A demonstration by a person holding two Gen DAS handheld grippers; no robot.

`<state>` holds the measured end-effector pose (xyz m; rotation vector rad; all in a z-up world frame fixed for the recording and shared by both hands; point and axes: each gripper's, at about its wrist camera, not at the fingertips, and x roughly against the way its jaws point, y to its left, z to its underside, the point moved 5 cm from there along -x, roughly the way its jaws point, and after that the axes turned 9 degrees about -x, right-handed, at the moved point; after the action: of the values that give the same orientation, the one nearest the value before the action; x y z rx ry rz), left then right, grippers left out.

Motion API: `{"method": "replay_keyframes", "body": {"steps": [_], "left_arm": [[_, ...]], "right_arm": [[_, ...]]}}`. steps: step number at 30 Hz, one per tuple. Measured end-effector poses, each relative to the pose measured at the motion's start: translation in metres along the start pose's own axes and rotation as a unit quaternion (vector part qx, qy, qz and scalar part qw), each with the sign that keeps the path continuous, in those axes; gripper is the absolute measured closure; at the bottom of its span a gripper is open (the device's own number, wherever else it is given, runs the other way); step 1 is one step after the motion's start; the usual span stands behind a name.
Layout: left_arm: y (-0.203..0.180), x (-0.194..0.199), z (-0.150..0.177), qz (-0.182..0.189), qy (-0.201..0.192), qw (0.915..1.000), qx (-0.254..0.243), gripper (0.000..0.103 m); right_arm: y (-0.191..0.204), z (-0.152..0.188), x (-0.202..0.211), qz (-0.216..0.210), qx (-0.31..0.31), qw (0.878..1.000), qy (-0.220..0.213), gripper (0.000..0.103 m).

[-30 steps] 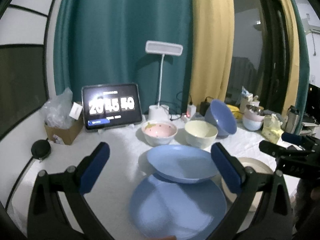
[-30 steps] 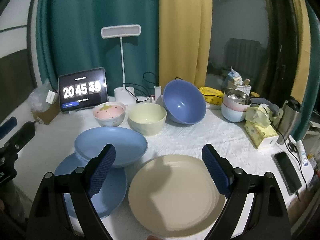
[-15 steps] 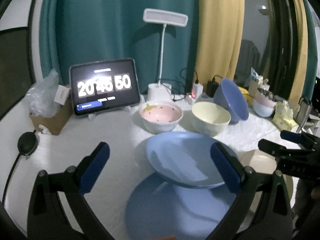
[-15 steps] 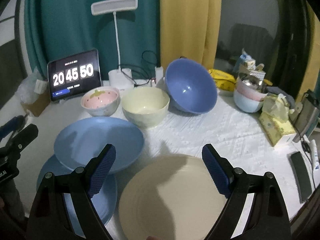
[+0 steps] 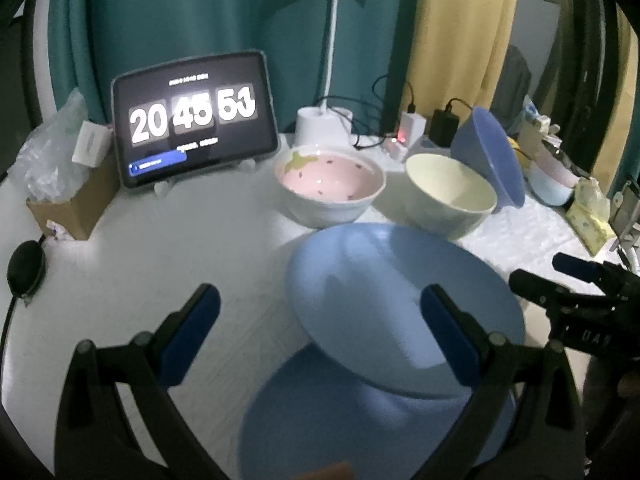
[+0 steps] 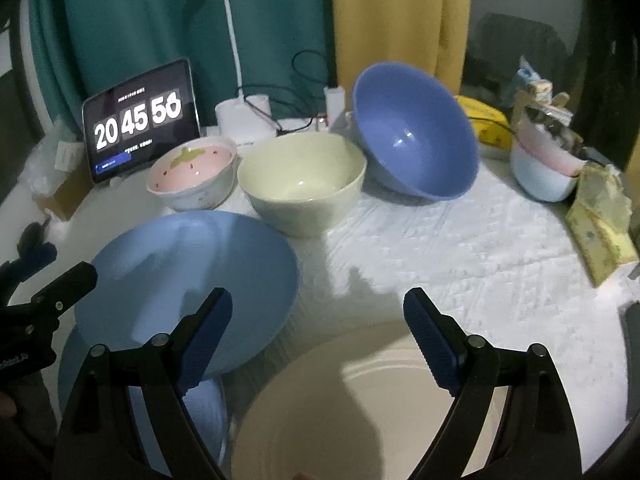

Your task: Organize plates and bowls

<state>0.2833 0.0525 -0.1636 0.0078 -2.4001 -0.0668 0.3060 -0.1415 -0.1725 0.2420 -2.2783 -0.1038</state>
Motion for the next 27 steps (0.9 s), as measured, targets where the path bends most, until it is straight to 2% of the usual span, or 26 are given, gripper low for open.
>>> {"method": "replay_keyframes", "body": {"steps": [3,6,11,13,15,18,23,25,27], "left_arm": [[0.002,-0.010,0.001,0.002,0.015,0.9999,0.006,0.013],[0.002,-0.019,0.004,0.006,0.031,0.9995,0.006,0.017],[0.002,-0.030,0.008,0.011,0.052,0.9985,0.009,0.035],[0.003,-0.034,0.010,0.014,0.061,0.9980,0.011,0.046],[0.003,-0.037,0.013,0.017,0.070,0.9973,0.014,0.050],[0.002,-0.038,0.013,0.018,0.072,0.9972,0.012,0.055],[-0.003,-0.038,0.012,0.022,0.071,0.9973,0.002,0.061],[-0.003,-0.038,0.013,0.021,0.071,0.9973,0.003,0.062],[-0.002,-0.036,0.013,0.021,0.071,0.9973,0.003,0.062]], "right_arm": [[0.002,0.000,-0.010,-0.006,0.000,1.000,0.012,0.013],[0.004,0.000,-0.020,-0.012,-0.003,1.000,0.024,0.013],[0.008,0.003,-0.033,-0.027,-0.011,0.998,0.050,0.018],[0.008,0.005,-0.040,-0.037,-0.024,0.997,0.069,0.018],[0.009,0.006,-0.043,-0.042,-0.029,0.996,0.078,0.024],[0.011,0.008,-0.046,-0.047,-0.031,0.995,0.088,0.039],[0.014,0.011,-0.047,-0.057,-0.032,0.993,0.098,0.068],[0.016,0.012,-0.045,-0.053,-0.024,0.994,0.095,0.073],[0.017,0.013,-0.043,-0.050,-0.021,0.994,0.092,0.073]]}}
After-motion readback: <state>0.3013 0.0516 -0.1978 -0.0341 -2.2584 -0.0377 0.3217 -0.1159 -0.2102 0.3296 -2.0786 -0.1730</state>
